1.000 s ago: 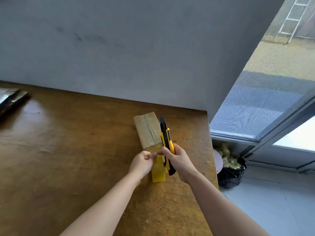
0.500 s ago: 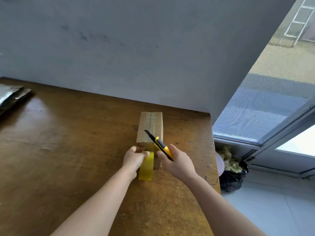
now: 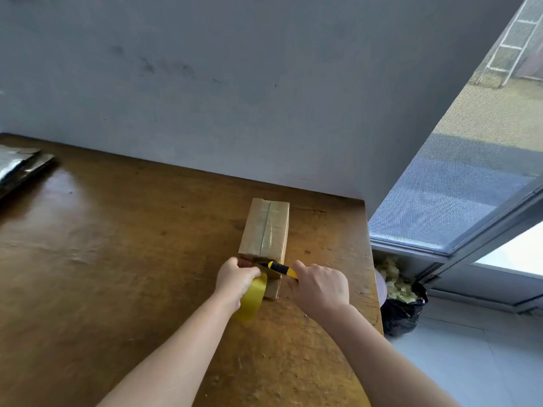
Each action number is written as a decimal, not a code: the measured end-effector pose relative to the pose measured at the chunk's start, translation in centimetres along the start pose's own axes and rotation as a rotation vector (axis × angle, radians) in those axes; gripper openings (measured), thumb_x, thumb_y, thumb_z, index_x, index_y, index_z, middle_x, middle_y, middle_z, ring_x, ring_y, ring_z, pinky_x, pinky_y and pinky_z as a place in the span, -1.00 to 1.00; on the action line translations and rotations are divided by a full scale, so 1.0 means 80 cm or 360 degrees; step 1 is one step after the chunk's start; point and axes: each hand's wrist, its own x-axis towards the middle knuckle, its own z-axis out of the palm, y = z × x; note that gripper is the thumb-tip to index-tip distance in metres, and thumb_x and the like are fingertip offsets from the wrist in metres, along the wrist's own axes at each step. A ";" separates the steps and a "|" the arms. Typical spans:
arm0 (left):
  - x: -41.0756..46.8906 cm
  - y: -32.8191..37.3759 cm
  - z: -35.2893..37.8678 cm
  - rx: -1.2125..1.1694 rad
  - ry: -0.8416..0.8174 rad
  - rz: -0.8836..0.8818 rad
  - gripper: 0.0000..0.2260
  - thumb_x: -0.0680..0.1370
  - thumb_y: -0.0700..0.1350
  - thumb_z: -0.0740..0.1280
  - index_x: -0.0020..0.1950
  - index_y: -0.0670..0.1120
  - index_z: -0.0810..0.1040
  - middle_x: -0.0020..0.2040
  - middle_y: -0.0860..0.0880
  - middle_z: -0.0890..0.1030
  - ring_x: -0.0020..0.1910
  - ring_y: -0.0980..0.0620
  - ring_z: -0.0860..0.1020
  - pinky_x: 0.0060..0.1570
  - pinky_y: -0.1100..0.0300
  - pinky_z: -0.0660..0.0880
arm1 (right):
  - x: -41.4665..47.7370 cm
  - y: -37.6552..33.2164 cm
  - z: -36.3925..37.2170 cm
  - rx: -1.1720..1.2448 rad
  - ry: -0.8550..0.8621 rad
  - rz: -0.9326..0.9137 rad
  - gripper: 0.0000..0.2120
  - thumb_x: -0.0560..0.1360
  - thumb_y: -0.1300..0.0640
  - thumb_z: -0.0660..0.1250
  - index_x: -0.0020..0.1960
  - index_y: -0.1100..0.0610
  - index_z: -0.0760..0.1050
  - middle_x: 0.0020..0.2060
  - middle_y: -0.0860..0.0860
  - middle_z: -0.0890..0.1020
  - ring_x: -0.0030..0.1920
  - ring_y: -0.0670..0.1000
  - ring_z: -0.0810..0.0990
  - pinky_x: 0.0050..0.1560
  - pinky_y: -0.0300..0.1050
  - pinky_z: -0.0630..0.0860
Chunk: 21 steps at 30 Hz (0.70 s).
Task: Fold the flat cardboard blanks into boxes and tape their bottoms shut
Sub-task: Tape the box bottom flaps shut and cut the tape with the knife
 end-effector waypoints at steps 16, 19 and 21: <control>0.007 0.006 -0.003 0.0520 -0.0076 0.0120 -0.82 0.35 -0.11 0.40 -0.10 -0.06 0.47 -0.19 0.03 0.52 -0.22 0.02 0.49 -0.41 0.21 0.32 | 0.030 -0.033 -0.041 -0.0394 -0.0407 0.0056 -0.77 0.61 0.11 0.16 0.23 0.07 0.46 0.04 0.03 0.62 0.01 0.10 0.61 -0.40 -0.10 0.28; 0.004 0.008 -0.001 0.0668 -0.0080 0.0172 -0.79 0.35 -0.10 0.41 -0.09 -0.07 0.45 -0.16 0.00 0.53 -0.18 -0.01 0.50 -0.38 0.19 0.34 | 0.034 -0.032 -0.041 -0.0570 -0.0572 0.0128 -0.75 0.57 0.19 0.20 0.20 0.12 0.52 0.10 0.08 0.61 0.09 0.15 0.59 -0.11 -0.04 0.51; 0.004 0.008 -0.005 0.0837 -0.0069 0.0203 -0.80 0.36 -0.08 0.42 -0.11 -0.07 0.44 -0.10 -0.04 0.55 -0.12 -0.06 0.52 -0.27 0.17 0.37 | 0.022 -0.024 -0.024 -0.0563 -0.0686 0.0152 -0.75 0.56 0.20 0.22 0.20 0.15 0.54 0.12 0.10 0.61 0.10 0.16 0.59 0.03 0.02 0.54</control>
